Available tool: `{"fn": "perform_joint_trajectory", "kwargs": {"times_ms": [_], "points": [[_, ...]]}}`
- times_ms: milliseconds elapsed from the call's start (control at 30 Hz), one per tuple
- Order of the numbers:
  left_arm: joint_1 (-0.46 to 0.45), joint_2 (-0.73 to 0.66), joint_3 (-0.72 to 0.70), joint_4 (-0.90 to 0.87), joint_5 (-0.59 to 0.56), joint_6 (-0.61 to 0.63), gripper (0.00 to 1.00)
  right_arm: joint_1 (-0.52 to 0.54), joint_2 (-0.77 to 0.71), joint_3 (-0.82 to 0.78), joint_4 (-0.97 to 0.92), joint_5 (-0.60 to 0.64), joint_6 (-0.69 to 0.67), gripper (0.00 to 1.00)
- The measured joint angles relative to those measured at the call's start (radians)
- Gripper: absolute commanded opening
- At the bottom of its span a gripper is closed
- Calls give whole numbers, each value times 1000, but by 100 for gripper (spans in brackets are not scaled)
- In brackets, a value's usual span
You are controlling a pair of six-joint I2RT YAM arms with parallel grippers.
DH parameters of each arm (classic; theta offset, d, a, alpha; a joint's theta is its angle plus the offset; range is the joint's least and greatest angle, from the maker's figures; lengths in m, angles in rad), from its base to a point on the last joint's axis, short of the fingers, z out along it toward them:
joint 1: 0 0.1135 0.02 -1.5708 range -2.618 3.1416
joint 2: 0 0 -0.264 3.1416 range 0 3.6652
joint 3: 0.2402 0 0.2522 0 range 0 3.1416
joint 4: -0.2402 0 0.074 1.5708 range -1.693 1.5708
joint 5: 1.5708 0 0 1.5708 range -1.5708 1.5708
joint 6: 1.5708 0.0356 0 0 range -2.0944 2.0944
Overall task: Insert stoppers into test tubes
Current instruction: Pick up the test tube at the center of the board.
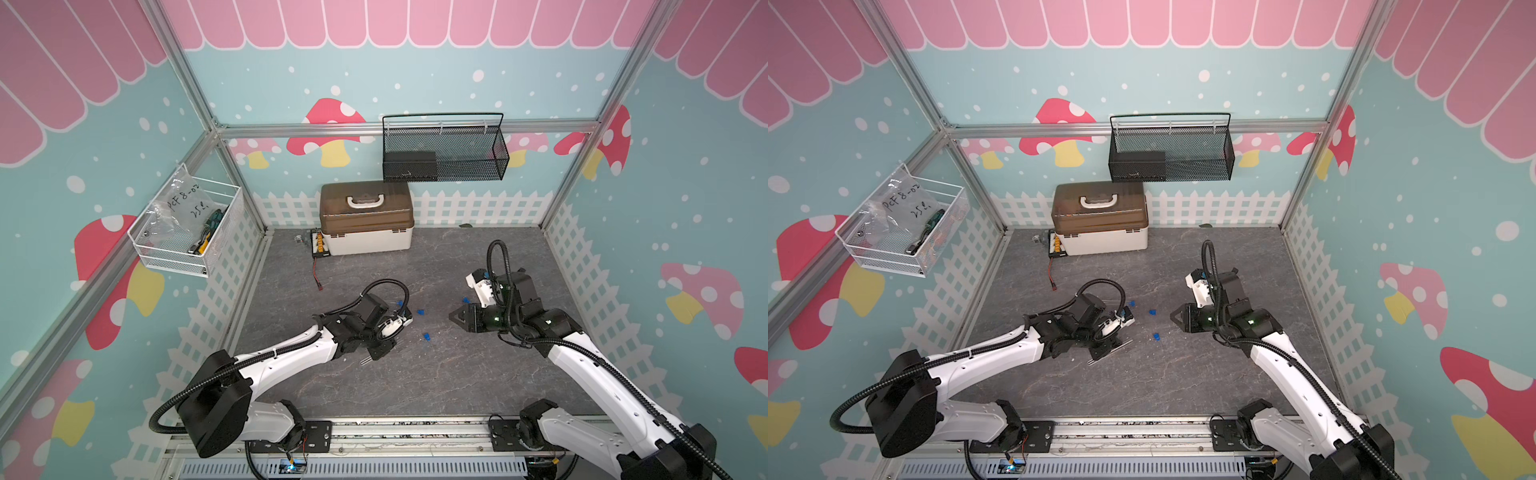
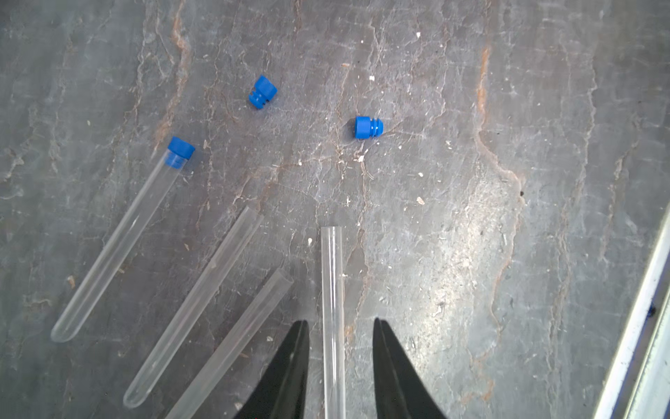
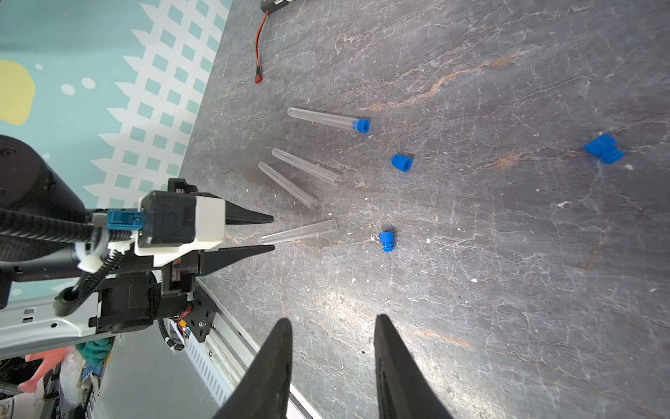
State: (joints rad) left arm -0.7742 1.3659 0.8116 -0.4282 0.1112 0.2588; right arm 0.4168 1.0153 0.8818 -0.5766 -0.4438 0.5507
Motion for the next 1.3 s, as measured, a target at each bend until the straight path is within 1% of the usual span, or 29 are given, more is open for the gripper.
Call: {"fn": "perform_joint_trajectory", "kwargs": {"times_ms": [133, 367, 733, 833, 1000, 1300], "points": [[-27, 46, 1, -13, -68, -45, 39, 0, -1, 0, -10, 0, 0, 37], [-39, 173, 50, -85, -113, -62, 39, 0, -1, -1, -24, 0, 0, 37], [-47, 224, 67, -122, -142, -48, 39, 0, -9, -6, -39, 2, 0, 37], [-47, 254, 82, -130, -146, -45, 36, 0, -14, -10, -39, 2, 0, 37], [-47, 288, 106, -145, -145, -37, 29, 0, -21, -21, -41, 1, 1, 37], [-47, 303, 122, -162, -145, -16, 23, 0, -29, -43, -50, 0, 1, 37]]}}
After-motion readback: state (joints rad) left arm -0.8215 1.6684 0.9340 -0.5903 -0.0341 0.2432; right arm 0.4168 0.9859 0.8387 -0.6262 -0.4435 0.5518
